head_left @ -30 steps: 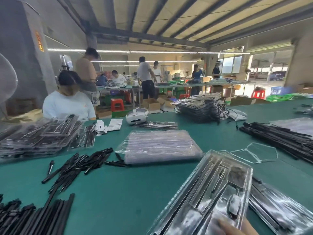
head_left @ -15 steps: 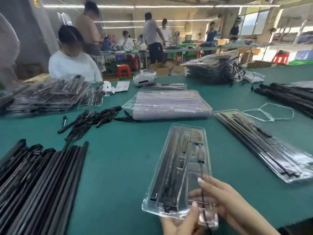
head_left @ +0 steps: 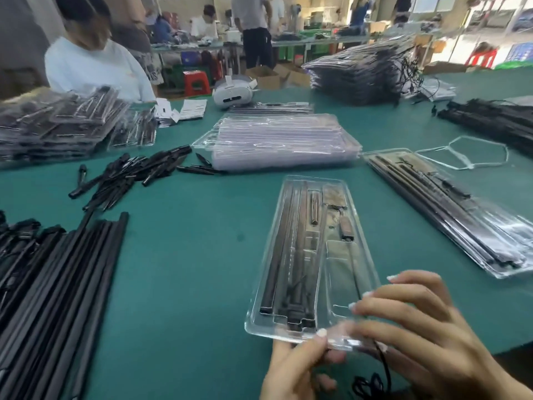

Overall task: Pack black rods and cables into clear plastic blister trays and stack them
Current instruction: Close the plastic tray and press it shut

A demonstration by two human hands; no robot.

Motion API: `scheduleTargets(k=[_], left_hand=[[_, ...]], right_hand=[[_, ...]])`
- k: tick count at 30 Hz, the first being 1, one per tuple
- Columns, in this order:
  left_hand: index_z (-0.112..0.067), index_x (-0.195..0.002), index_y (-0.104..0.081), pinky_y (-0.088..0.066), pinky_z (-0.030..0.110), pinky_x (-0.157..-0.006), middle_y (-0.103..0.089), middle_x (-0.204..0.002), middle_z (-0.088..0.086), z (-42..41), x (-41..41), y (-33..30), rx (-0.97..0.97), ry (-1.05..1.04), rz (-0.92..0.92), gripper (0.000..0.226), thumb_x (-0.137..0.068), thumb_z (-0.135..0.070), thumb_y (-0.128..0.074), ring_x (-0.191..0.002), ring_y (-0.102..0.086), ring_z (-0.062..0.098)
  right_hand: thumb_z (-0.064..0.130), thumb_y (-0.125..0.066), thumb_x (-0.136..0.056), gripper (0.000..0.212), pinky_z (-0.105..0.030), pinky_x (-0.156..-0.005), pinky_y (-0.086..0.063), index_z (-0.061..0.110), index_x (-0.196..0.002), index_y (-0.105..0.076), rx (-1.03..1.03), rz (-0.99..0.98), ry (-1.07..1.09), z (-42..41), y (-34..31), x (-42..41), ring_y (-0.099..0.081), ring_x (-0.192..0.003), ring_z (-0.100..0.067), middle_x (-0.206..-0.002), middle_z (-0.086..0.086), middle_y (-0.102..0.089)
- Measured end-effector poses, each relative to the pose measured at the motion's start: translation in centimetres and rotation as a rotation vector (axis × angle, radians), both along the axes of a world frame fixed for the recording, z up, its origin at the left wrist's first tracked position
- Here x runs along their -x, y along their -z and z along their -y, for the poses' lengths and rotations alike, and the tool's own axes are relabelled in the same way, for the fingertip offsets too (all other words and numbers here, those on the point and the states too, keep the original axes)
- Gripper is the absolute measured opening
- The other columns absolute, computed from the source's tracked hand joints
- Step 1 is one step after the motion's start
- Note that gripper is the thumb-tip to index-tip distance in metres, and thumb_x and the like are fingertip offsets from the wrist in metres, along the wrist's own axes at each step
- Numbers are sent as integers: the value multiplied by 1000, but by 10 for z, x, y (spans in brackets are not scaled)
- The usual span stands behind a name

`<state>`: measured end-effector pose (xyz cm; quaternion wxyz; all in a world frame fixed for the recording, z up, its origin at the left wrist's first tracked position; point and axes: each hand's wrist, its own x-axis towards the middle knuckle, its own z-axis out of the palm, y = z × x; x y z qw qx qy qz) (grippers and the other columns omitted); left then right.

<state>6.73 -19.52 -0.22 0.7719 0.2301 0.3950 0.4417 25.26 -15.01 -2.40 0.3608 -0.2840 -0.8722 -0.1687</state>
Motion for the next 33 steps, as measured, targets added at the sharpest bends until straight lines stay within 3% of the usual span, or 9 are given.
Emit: scheduleTargets(k=[4,7,9,11,14,20,26,30,33], left_hand=[[-7,-128,-53,-45,27,-36,-66,-79,22,-8,9,1,5,-58,6,92,-41,24,-57,-47,-56,28],[-7,-119,-53,-47,24,-41,-68,-68,8,-3,15,12,-129,-151,-183,82,-40,3,-72,-51,-59,23],[-23,-111,-50,-48,15,-55,-67,-88,-2,-1,21,23,-369,-429,-521,76,-42,-8,-79,-72,-59,21],[-21,-116,-49,-45,18,-77,-52,-112,4,-4,27,32,-797,-673,-1160,62,-59,-20,-73,-100,-52,18],[-35,-116,-61,-33,37,-90,-59,-121,-7,-9,35,41,-1358,-592,-1649,57,-62,-23,-76,-124,-48,4],[-20,-75,-75,-47,30,-83,-70,-80,-10,-35,49,38,-1627,-435,-1547,3,-76,-17,-75,-85,-69,12],[-14,-60,-70,-51,30,-65,-69,-69,-2,-42,61,39,-1847,-350,-1563,20,-79,-12,-72,-73,-70,17],[-15,-54,-64,-51,29,-65,-68,-69,-2,-41,61,42,-1872,-297,-1580,30,-83,-14,-68,-74,-69,18],[-14,-57,-66,-50,30,-69,-68,-71,-1,-41,65,43,-1878,-265,-1564,20,-75,-10,-75,-75,-69,19]], right_hand=[[20,-50,-96,29,-31,-79,-47,10,-89,-76,-21,41,-96,-12,-6,11,-60,-91,-21,-97,-3,-70],[18,-49,-96,32,-29,-75,-48,4,-86,-76,7,-2,-110,-15,-6,19,-60,-86,-24,-94,-7,-69],[18,-50,-96,32,-28,-73,-47,4,-82,-76,33,-44,-120,-15,-5,25,-58,-85,-23,-93,-6,-69],[18,-52,-96,31,-29,-69,-46,4,-81,-75,73,-104,-123,-14,-3,30,-56,-82,-22,-92,-6,-69],[16,-61,-89,20,-30,-64,-46,3,-81,-75,89,-109,-112,-15,0,35,-55,-77,-22,-92,-8,-68],[18,-50,-96,30,-32,-62,-42,4,-87,-75,119,-57,-178,-11,13,37,-56,-73,-25,-97,-7,-69],[11,-64,-87,10,-26,-75,-40,7,-92,-71,94,-87,-229,-12,31,46,-52,-75,-16,-99,1,-58],[12,-59,-91,20,-24,-76,-39,7,-75,-68,152,-73,-263,-12,27,47,-49,-64,-22,-84,-2,-63],[9,-74,-78,4,-26,-75,-43,5,-77,-75,149,-7,-224,-12,24,43,-54,-66,-22,-86,-5,-69]])
